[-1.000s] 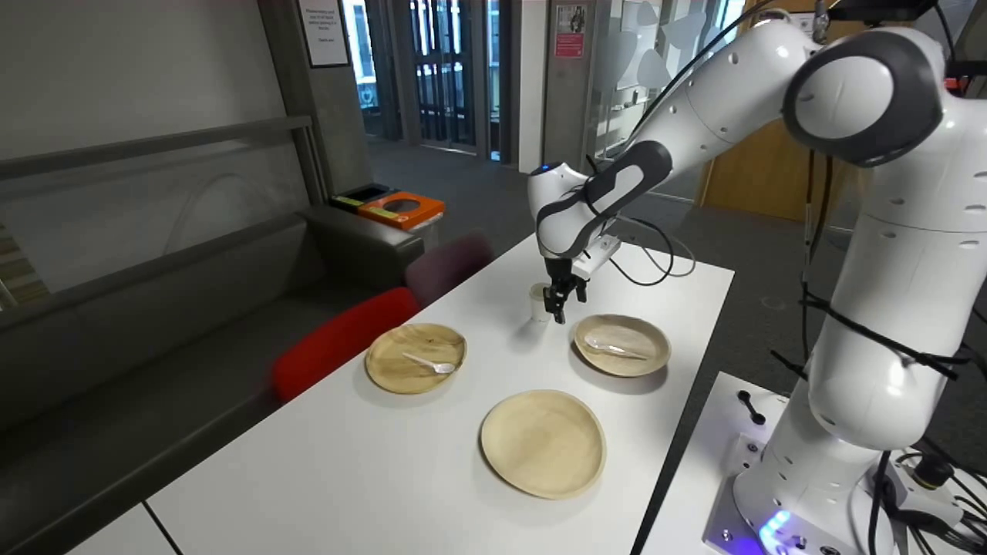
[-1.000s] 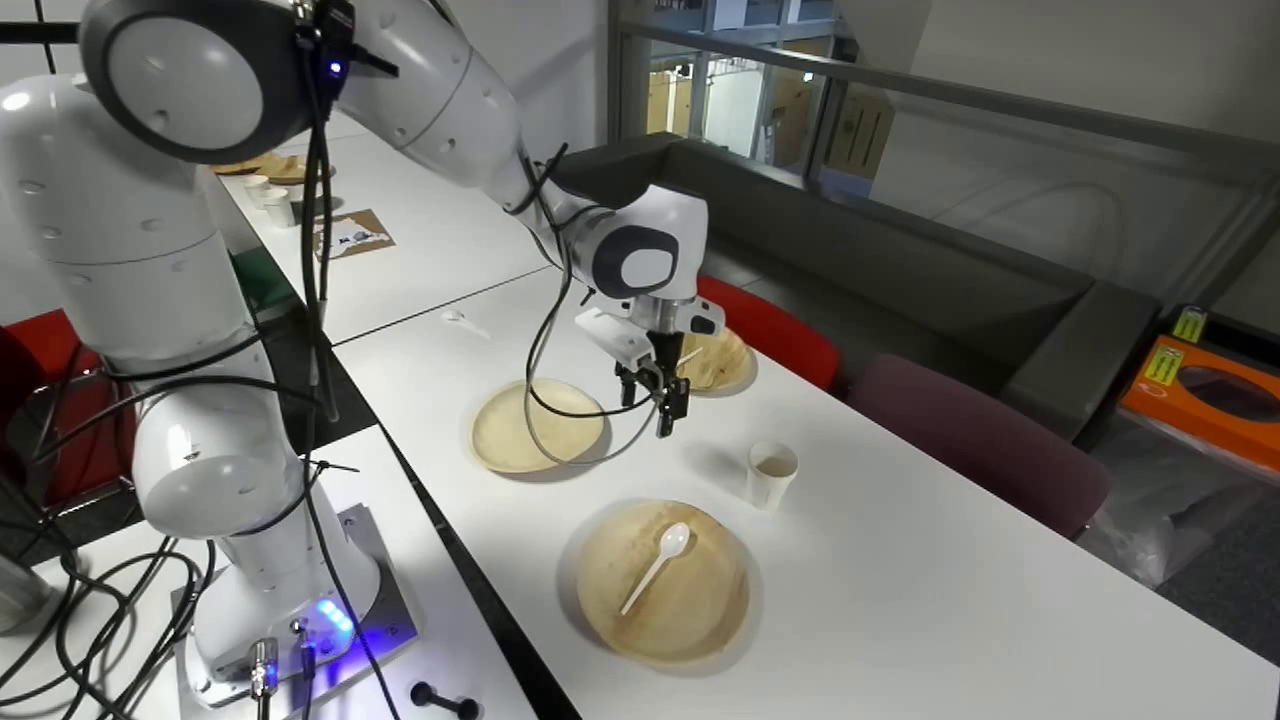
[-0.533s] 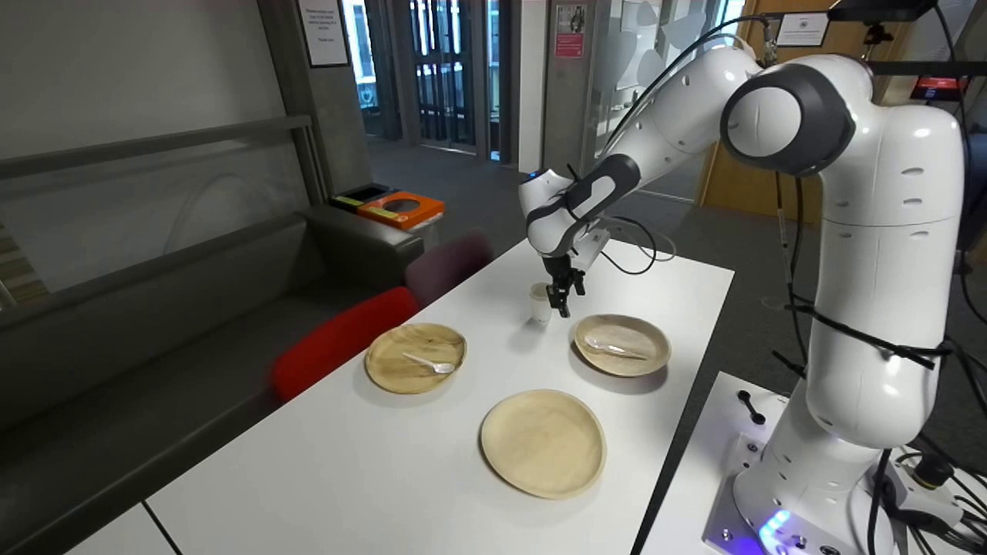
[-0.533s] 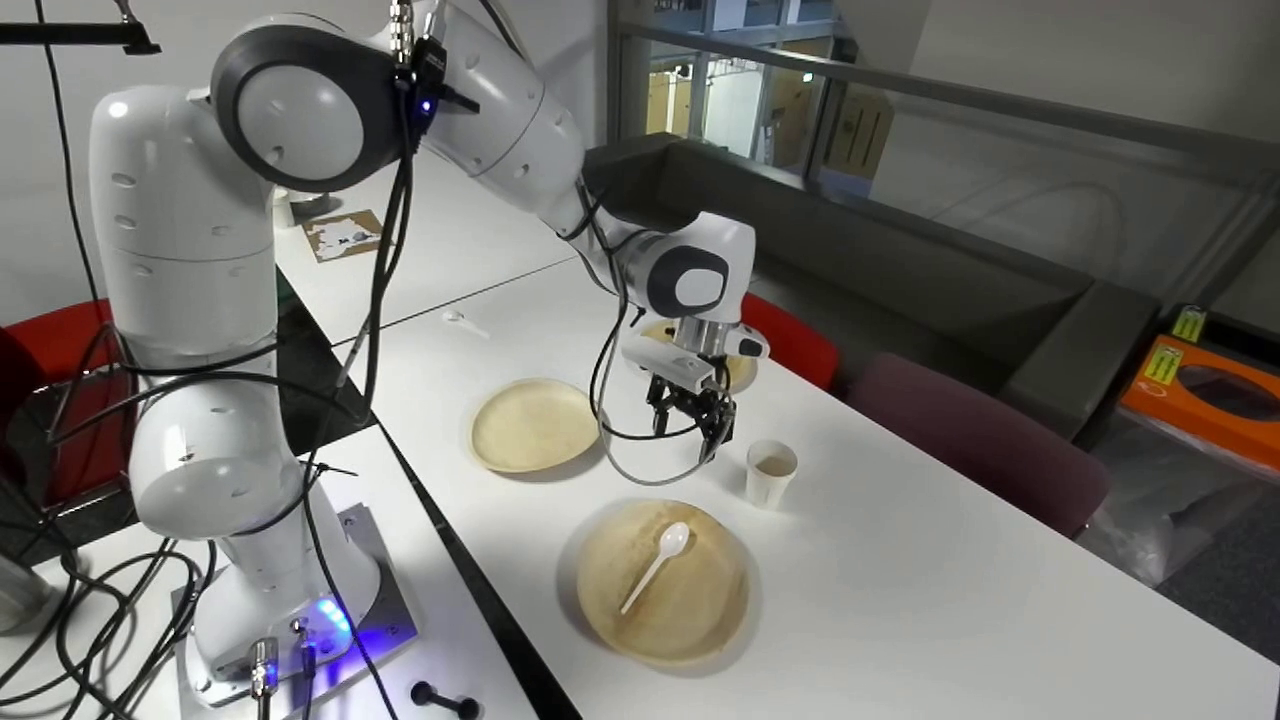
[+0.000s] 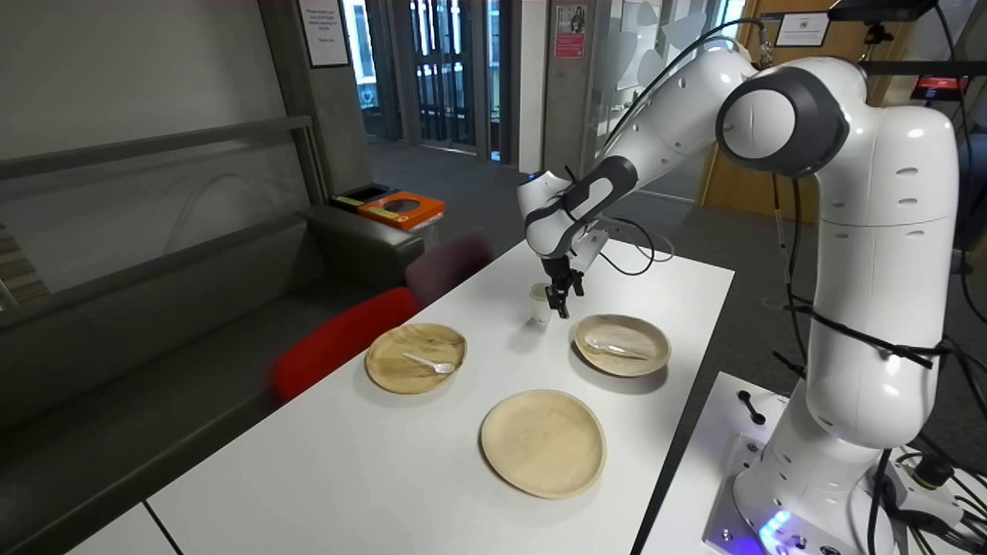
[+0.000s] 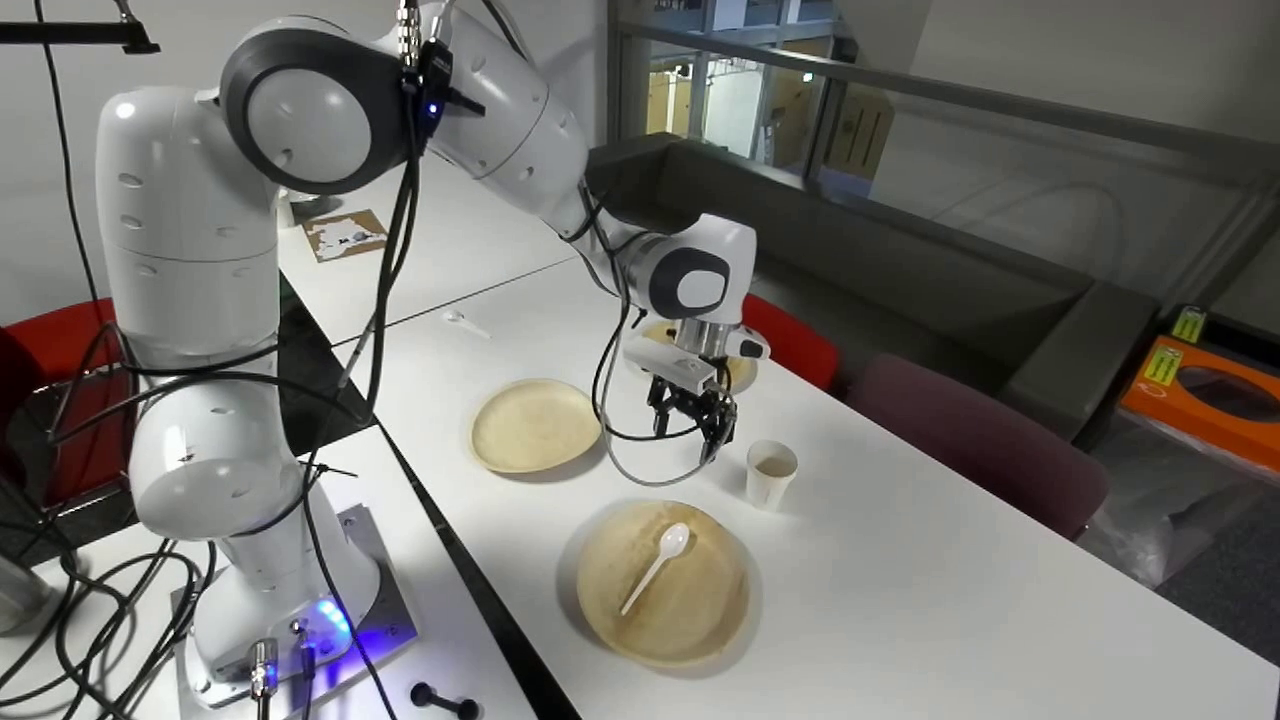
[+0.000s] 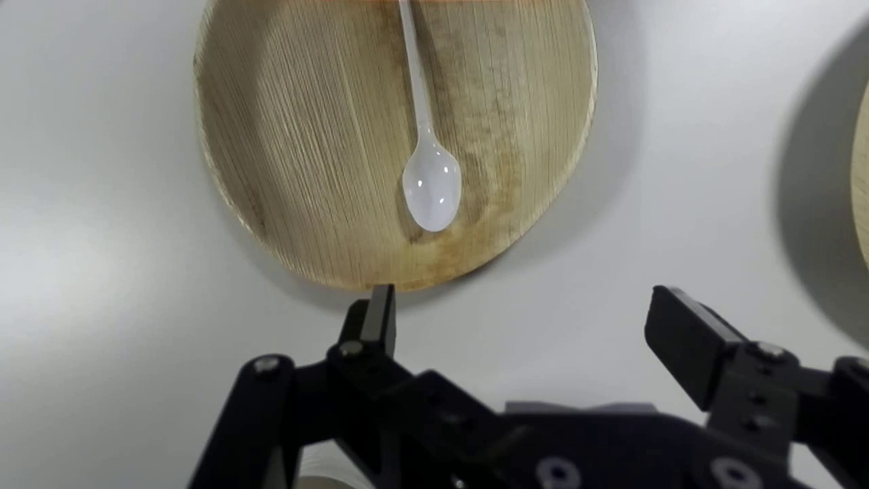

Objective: Take the spoon off of the wooden plate

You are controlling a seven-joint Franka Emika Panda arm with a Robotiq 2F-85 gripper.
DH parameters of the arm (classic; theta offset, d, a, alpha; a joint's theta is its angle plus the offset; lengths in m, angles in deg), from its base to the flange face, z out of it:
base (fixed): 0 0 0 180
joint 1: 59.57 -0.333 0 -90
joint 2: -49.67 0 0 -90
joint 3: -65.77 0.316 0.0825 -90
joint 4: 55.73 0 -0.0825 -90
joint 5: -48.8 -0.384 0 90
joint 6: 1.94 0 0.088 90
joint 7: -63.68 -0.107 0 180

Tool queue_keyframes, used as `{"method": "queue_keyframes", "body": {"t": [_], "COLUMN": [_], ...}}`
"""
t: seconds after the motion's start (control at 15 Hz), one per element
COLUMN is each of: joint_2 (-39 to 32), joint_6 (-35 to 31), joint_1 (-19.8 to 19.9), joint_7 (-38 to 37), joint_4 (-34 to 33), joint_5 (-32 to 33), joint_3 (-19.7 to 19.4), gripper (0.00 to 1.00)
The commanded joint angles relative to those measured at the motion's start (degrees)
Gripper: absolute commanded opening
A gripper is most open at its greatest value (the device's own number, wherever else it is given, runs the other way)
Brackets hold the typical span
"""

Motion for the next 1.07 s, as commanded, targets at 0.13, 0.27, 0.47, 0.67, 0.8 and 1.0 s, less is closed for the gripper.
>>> {"method": "queue_keyframes", "body": {"t": [0.13,0.27,0.47,0.67,0.8,1.0], "joint_2": [-1.4,-2.4,-4.3,-5.7,-6.1,-6.6], "joint_6": [-11.5,-16.4,-22.4,-25.1,-25.3,-24.6], "joint_1": [2.1,3.3,6.0,8.8,10.3,11.3], "joint_7": [4.8,6.1,10.4,14.7,17.2,19.6], "joint_4": [6.7,9.0,11.3,12.5,13.0,13.2], "joint_5": [4.6,5.9,4.9,3.1,1.9,1.0], "joint_3": [-1.1,-1.9,-2.2,-1.6,-1.0,-0.6], "gripper": [1.00,1.00,1.00,1.00,1.00,1.00]}}
